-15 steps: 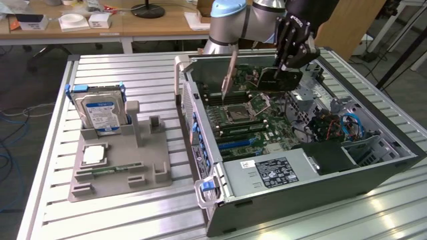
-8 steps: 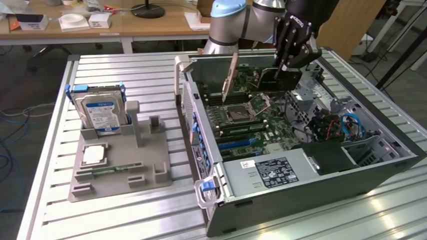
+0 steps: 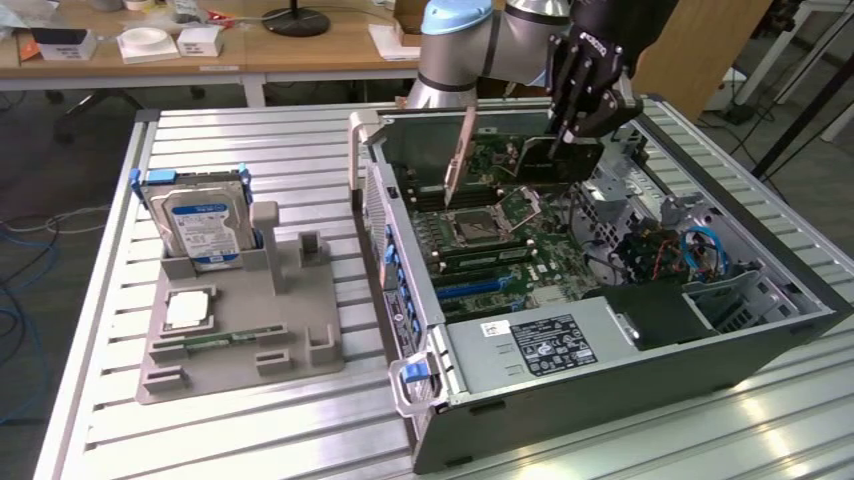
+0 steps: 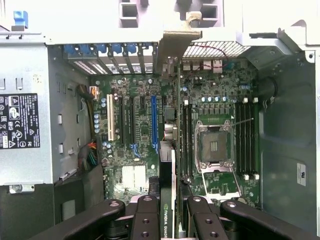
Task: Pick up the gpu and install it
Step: 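Insert the gpu into the slot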
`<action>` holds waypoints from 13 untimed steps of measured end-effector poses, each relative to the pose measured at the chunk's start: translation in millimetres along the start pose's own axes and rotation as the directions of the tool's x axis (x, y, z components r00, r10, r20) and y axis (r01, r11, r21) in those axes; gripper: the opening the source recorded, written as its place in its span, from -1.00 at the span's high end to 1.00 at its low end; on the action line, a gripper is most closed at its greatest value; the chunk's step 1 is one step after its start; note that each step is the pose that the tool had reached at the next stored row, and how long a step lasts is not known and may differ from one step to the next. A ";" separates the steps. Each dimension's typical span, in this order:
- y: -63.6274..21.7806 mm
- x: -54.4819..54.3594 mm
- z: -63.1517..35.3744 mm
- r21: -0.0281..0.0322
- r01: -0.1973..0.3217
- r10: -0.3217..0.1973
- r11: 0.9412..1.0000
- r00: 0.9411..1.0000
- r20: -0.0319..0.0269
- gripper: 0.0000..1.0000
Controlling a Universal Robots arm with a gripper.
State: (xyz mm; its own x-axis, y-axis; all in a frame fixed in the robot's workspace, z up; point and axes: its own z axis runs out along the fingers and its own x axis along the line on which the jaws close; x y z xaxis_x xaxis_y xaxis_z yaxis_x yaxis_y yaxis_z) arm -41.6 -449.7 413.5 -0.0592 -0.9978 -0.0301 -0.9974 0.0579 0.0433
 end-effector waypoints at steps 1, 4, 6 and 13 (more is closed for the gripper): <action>0.0 0.1 1.0 0.000 0.000 0.000 1.000 1.000 0.000 0.48; -0.1 0.2 4.5 0.002 0.000 0.000 1.000 1.000 0.000 0.48; -0.2 0.2 7.3 0.002 0.000 0.000 1.000 1.000 0.000 0.48; -0.5 -1.4 17.0 0.004 0.000 0.000 1.000 1.000 0.000 0.48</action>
State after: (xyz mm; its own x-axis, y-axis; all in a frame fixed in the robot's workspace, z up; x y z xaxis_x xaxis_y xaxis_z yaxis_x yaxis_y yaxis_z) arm -41.7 -447.7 396.6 -0.0595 -0.9978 -0.0306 -0.9975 0.0583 0.0391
